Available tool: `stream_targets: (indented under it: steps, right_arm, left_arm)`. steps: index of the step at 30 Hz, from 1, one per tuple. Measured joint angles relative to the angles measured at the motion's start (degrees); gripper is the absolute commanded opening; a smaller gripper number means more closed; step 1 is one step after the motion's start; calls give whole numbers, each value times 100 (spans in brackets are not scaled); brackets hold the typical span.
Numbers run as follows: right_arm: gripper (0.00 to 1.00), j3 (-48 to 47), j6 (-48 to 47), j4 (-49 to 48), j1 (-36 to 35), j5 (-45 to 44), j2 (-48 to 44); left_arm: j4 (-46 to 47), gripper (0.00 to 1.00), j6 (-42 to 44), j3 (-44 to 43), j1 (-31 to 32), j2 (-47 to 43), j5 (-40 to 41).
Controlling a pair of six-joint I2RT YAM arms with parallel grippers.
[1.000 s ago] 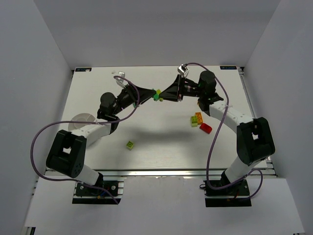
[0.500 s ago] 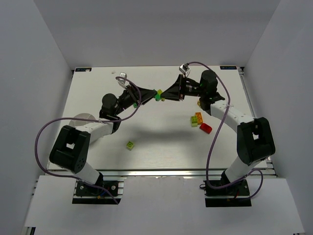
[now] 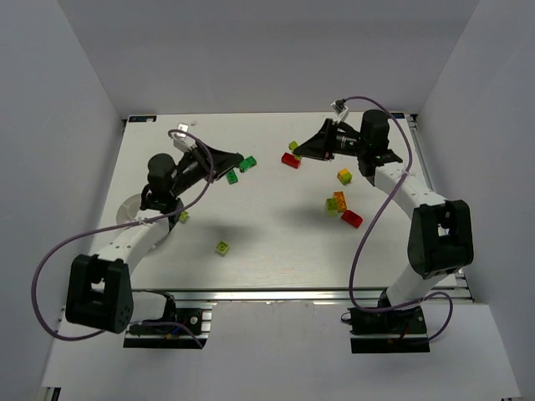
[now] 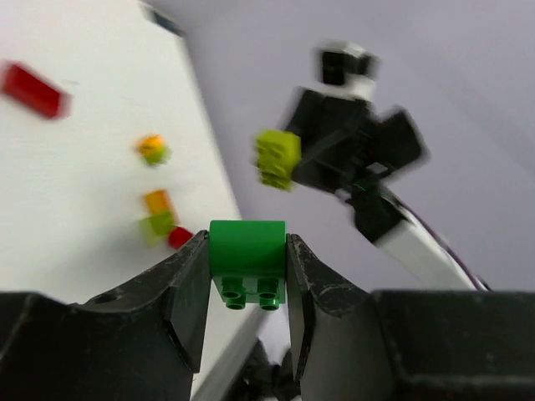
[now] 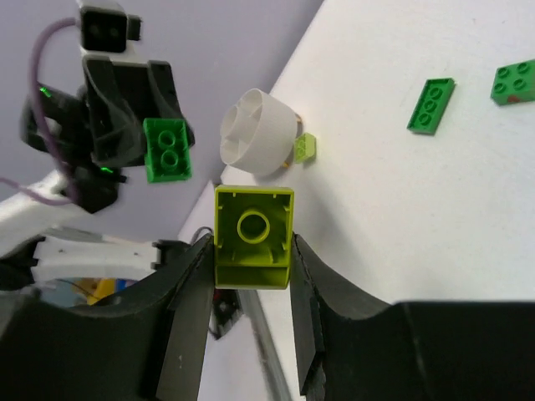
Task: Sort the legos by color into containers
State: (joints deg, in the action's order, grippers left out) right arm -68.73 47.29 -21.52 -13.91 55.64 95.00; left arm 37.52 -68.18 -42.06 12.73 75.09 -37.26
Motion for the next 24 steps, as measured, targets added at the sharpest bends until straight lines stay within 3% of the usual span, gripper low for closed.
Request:
stream_targets:
  steps: [2, 6, 11, 17, 24]
  right_arm:
    - [0, -264, -704, 605, -114, -116, 0]
    - [0, -684, -2083, 1545, -389, -481, -55]
    - [0, -695, -3246, 2304, -695, -922, -142]
    - [0, -693, -4074, 2710, -966, -1255, -142]
    - [0, -693, -4454, 2809, -1051, -1392, -142]
  left_arm:
    - [-1429, 0, 632, -350, -70, -282, 459]
    - [-4365, 0, 1569, -1342, -96, -688, 2380]
    - [-6811, 0, 1904, -1740, -168, -1292, 4612]
    - [-8408, 0, 2273, -1878, -682, -1316, 5836]
    - [-8885, 0, 2970, -1880, -2214, -872, 5711]
